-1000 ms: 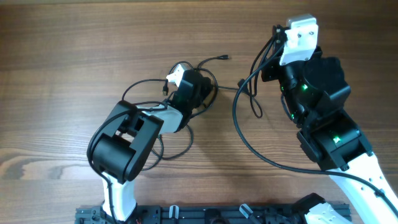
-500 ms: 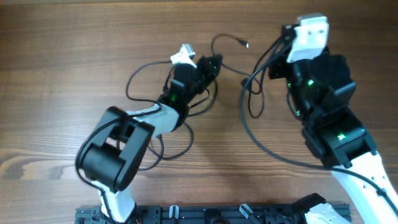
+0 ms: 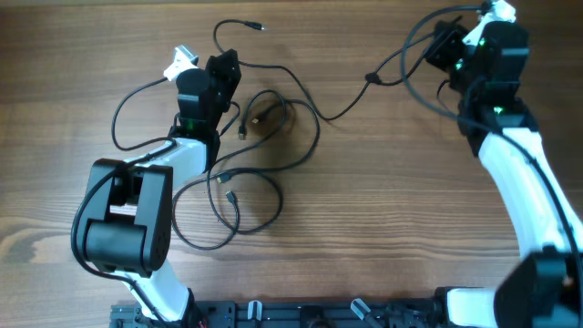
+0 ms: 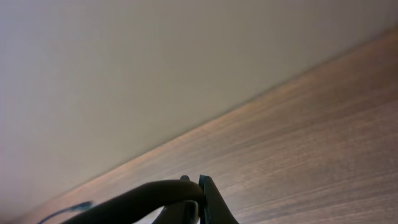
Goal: Untangle cables
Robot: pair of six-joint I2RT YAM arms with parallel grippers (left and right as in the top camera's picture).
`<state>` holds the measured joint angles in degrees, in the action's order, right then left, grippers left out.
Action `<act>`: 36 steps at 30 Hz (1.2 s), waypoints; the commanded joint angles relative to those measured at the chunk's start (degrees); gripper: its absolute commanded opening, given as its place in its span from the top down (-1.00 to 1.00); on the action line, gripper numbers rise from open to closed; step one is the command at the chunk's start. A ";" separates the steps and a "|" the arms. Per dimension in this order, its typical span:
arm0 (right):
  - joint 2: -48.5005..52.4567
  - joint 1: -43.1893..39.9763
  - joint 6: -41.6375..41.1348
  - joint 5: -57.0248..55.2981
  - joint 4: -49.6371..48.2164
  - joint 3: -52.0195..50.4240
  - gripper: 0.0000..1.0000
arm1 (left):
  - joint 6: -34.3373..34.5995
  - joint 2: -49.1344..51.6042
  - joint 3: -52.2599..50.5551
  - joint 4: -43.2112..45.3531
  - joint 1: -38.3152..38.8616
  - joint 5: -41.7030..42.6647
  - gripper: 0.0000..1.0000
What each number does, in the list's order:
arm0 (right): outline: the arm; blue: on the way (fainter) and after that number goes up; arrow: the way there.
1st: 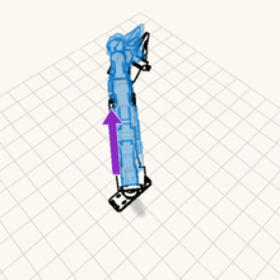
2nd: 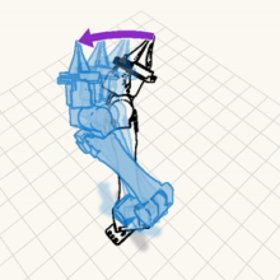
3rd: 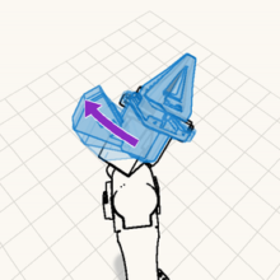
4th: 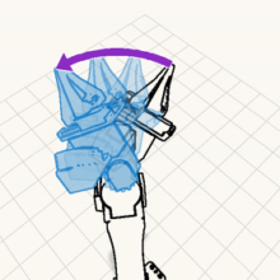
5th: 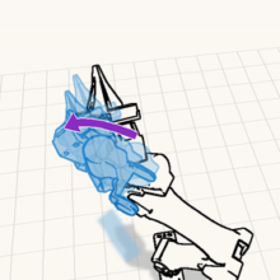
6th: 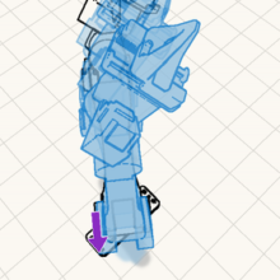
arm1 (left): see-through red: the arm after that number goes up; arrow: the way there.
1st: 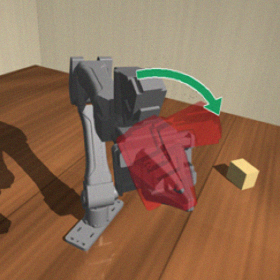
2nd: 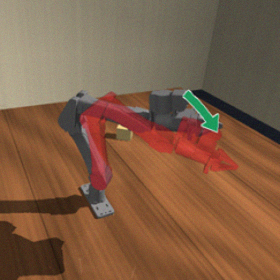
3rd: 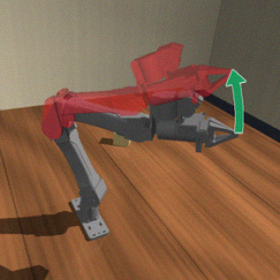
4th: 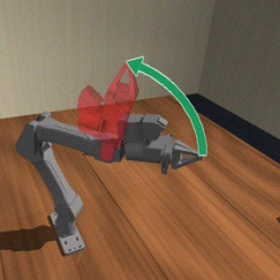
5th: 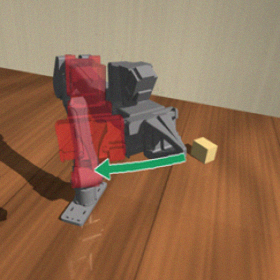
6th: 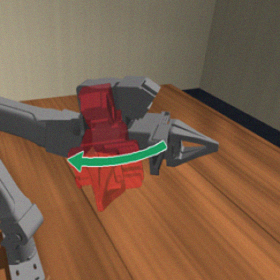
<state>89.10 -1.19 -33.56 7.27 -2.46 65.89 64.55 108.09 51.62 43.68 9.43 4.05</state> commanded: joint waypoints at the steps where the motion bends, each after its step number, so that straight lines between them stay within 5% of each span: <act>1: 7.32 -4.68 -9.33 8.59 -7.74 0.92 0.92 | -1.33 -0.85 0.13 0.26 -0.35 -7.87 0.92; 6: 12.74 -7.82 -15.04 4.20 -20.04 0.92 0.92 | -1.31 -0.83 0.13 0.42 -0.33 -11.23 0.92; 20: 17.49 -12.35 -18.32 1.33 -24.02 0.92 0.92 | -1.16 1.22 0.72 0.66 -0.28 -11.34 0.92; 26: 22.25 -13.75 -20.63 -1.33 -25.66 0.92 0.91 | -1.36 1.55 0.79 -6.29 -1.55 -22.82 0.92; 33: 26.60 -17.68 -24.22 -3.21 -28.15 0.92 0.91 | -1.31 1.60 0.81 -4.26 -1.81 -16.15 0.92; 36: 27.78 -19.96 -29.66 -3.85 -28.13 0.92 0.91 | -1.38 1.60 0.79 -3.41 1.51 -13.27 0.60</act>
<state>115.15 -18.68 -57.95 6.26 -30.20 65.84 64.55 108.86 51.92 39.83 8.56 -11.86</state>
